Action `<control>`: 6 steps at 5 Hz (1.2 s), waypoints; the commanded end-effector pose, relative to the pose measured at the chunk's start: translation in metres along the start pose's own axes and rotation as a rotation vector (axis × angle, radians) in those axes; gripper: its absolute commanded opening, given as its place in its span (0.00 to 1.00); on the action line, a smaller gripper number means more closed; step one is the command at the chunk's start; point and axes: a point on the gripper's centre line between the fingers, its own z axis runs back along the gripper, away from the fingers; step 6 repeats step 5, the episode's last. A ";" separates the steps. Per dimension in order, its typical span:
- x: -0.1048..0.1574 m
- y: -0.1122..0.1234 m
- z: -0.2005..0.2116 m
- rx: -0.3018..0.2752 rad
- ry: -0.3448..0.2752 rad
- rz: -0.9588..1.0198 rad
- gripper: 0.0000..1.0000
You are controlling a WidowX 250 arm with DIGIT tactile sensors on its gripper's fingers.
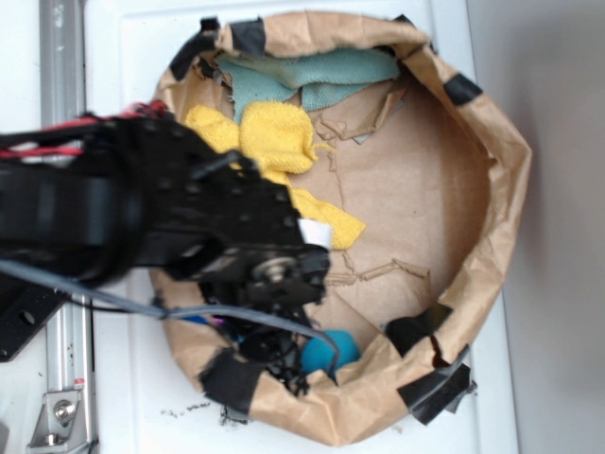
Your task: Grab the gray animal.
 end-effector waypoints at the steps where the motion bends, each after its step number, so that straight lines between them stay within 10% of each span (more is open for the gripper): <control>1: 0.048 -0.017 0.124 -0.020 -0.366 -0.228 0.00; 4: 0.037 -0.040 0.137 0.264 -0.512 -0.578 0.00; 6: 0.036 -0.041 0.138 0.258 -0.490 -0.589 0.00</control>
